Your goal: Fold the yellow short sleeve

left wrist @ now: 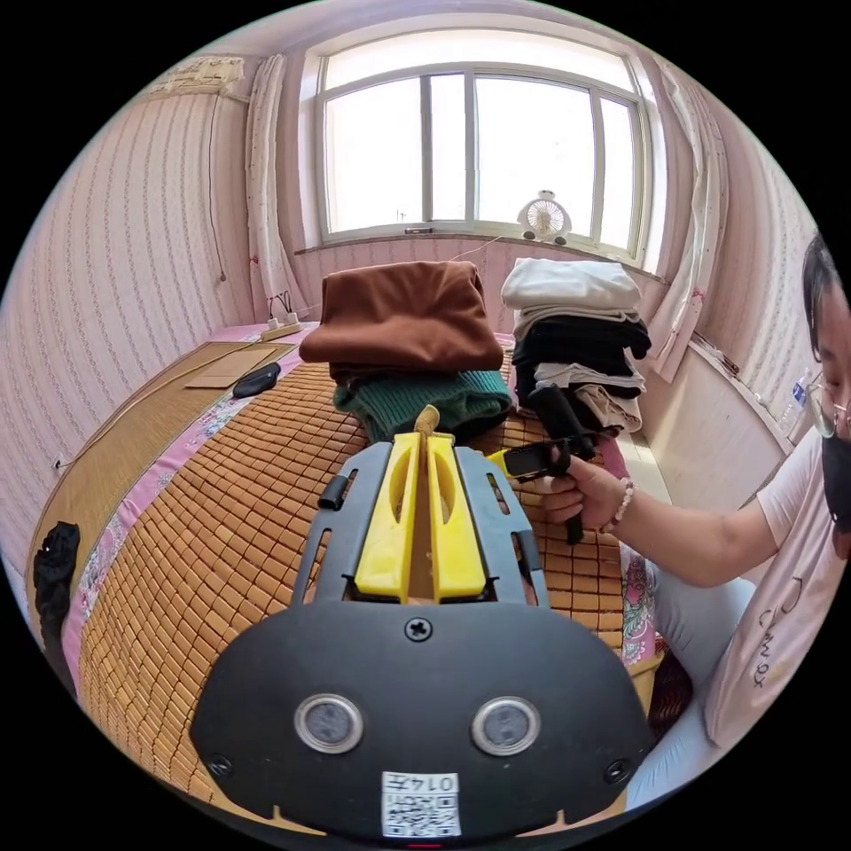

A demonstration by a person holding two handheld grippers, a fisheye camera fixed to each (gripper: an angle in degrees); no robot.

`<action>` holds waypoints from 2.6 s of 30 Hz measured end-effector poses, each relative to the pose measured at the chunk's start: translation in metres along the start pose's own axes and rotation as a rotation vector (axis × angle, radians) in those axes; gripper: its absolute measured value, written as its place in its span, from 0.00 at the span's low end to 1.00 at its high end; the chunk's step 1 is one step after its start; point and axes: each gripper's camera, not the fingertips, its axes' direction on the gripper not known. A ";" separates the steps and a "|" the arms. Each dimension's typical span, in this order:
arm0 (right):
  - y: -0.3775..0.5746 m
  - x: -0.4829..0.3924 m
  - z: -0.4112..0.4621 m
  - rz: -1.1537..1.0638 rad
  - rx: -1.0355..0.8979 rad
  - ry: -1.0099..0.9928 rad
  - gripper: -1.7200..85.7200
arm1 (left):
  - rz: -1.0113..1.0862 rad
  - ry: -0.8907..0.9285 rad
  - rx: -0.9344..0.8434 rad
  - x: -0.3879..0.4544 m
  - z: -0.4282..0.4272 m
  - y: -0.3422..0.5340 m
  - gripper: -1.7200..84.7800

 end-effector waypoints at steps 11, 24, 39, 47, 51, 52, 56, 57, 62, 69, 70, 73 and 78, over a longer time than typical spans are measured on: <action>-0.025 -0.054 0.037 0.030 -0.583 0.663 0.02 | -0.074 -0.190 -0.351 -0.022 0.083 0.015 0.08; -0.029 -0.044 0.087 0.069 -0.749 0.789 0.02 | -0.228 -0.281 -0.570 -0.063 0.116 0.077 0.01; -0.035 -0.046 0.109 0.083 -0.707 0.837 0.03 | -0.462 -0.447 -0.412 -0.093 0.085 0.065 0.05; -0.038 -0.056 0.096 0.095 -0.682 0.797 0.03 | -0.051 -0.119 -0.403 0.012 0.150 -0.035 0.06; -0.037 -0.063 0.088 0.092 -0.667 0.797 0.03 | 0.033 -0.096 -0.532 0.043 0.215 -0.045 0.08; -0.036 -0.065 0.086 0.091 -0.660 0.801 0.03 | 0.035 -0.052 -0.573 0.043 0.228 -0.045 0.06; -0.037 -0.071 0.073 0.097 -0.612 0.810 0.03 | -0.008 -0.096 -0.525 0.023 0.213 -0.042 0.01; -0.037 -0.072 0.068 0.099 -0.593 0.806 0.03 | -0.014 -0.097 -0.504 0.020 0.207 -0.039 0.01; -0.033 -0.075 0.064 0.092 -0.573 0.783 0.05 | -0.141 -0.034 -0.326 -0.001 0.135 -0.014 0.01; -0.017 -0.087 0.102 -0.141 -0.626 0.798 0.15 | -0.139 -0.052 -0.267 -0.011 0.088 0.018 0.01; -0.013 -0.094 0.110 -0.221 -0.634 0.808 0.18 | -0.107 -0.039 -0.250 -0.010 0.081 0.022 0.01; 0.002 -0.111 0.125 -0.403 -0.677 0.795 0.21 | 0.034 0.026 -0.163 0.003 0.057 0.036 0.01; 0.019 -0.125 0.137 -0.513 -0.767 0.704 0.22 | 0.114 0.085 -0.123 0.020 0.035 0.071 0.01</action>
